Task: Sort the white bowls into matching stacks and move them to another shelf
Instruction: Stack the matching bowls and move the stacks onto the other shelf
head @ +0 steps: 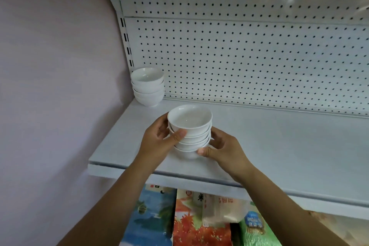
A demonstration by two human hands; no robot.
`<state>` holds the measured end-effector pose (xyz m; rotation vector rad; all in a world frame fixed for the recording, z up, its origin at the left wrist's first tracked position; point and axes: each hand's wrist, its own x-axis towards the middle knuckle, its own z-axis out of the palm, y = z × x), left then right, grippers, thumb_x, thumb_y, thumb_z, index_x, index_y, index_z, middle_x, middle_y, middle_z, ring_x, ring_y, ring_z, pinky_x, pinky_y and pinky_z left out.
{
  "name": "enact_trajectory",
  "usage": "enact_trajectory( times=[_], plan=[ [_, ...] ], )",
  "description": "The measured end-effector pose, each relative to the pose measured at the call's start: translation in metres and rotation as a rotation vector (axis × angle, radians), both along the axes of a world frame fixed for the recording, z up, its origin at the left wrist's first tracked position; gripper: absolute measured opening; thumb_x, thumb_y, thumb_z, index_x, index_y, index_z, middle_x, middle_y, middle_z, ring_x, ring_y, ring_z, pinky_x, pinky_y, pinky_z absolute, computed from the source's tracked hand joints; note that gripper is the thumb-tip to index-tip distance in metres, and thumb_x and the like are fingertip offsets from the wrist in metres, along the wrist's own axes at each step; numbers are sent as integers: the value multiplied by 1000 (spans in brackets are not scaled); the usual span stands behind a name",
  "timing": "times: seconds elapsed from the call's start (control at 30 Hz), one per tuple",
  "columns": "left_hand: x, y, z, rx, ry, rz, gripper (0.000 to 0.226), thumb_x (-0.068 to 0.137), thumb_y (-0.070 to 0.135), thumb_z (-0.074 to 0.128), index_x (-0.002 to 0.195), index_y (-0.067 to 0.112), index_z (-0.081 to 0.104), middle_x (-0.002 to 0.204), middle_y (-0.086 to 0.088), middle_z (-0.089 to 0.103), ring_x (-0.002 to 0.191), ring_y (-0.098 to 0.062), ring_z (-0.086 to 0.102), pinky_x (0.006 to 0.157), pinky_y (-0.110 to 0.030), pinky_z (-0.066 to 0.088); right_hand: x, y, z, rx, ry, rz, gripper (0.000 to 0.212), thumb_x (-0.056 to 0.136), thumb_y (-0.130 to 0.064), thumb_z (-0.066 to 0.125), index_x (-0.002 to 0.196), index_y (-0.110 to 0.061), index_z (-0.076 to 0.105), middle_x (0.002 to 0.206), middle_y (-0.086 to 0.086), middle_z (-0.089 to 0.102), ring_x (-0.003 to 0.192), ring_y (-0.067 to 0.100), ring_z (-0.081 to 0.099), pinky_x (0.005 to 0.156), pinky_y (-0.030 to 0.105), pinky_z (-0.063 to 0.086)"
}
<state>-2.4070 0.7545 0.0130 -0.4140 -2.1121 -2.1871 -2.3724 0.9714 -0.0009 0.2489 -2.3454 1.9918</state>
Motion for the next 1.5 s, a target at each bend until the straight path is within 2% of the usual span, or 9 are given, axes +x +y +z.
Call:
enact_trajectory(
  times=[0.3,0.47,0.63,0.8,0.97,1.1,1.2,1.4,1.5],
  plan=[
    [-27,24,-8,-83,55,111,64,81,29,87,138,22,59,135,8,68,127,-13,63,110,-42,50,-64,33,-11,17,27,131,63,77,-4,85,135,-12,62,131,-3,70,127,14,63,113,38,46],
    [-41,32,-7,-137,76,142,73,71,44,86,137,28,59,135,12,67,127,-10,62,111,-42,48,-90,43,-14,113,57,190,65,75,-5,87,135,-15,61,128,-5,71,124,8,63,101,22,50],
    [-48,33,-12,-188,77,127,78,72,45,87,142,31,55,139,14,64,131,-11,59,112,-48,47,-106,51,-20,208,65,207,73,67,-19,96,132,-21,62,123,-10,72,120,5,65,101,26,52],
    [-63,30,-9,-191,65,129,75,77,47,83,144,33,52,140,18,63,132,-7,57,110,-34,47,-127,43,-18,242,54,176,76,64,-24,97,132,-21,62,121,-13,72,113,-4,65,97,19,53],
    [-78,19,-17,-325,17,279,84,69,65,82,141,30,54,131,17,66,116,-3,64,91,-17,50,-144,38,-15,263,48,185,70,69,-23,94,131,-23,62,120,-13,72,110,-6,65,87,8,49],
    [-76,17,-34,-332,20,345,49,75,45,85,117,22,72,112,14,75,103,-1,70,82,-6,48,-152,39,-17,284,63,187,66,70,-19,93,127,-27,63,117,-15,72,109,-8,64,85,5,47],
    [-84,17,-36,-353,44,325,39,81,35,84,115,18,75,112,12,76,102,0,71,83,-4,46,-160,40,-15,343,102,161,62,73,-21,91,128,-25,63,116,-16,71,105,-14,61,82,0,43],
    [-116,14,-38,-560,55,251,50,85,38,82,132,27,68,123,13,73,105,-4,71,99,-33,55,-185,45,-12,475,126,59,48,80,-25,85,124,-19,66,109,-12,72,93,-6,65,80,8,46],
    [-128,16,-34,-756,38,240,60,90,47,74,146,38,53,136,12,65,119,-9,64,102,-37,50,-199,47,-8,587,118,24,42,85,-32,80,123,-19,64,112,-2,73,96,9,68,87,24,51]
  ],
)
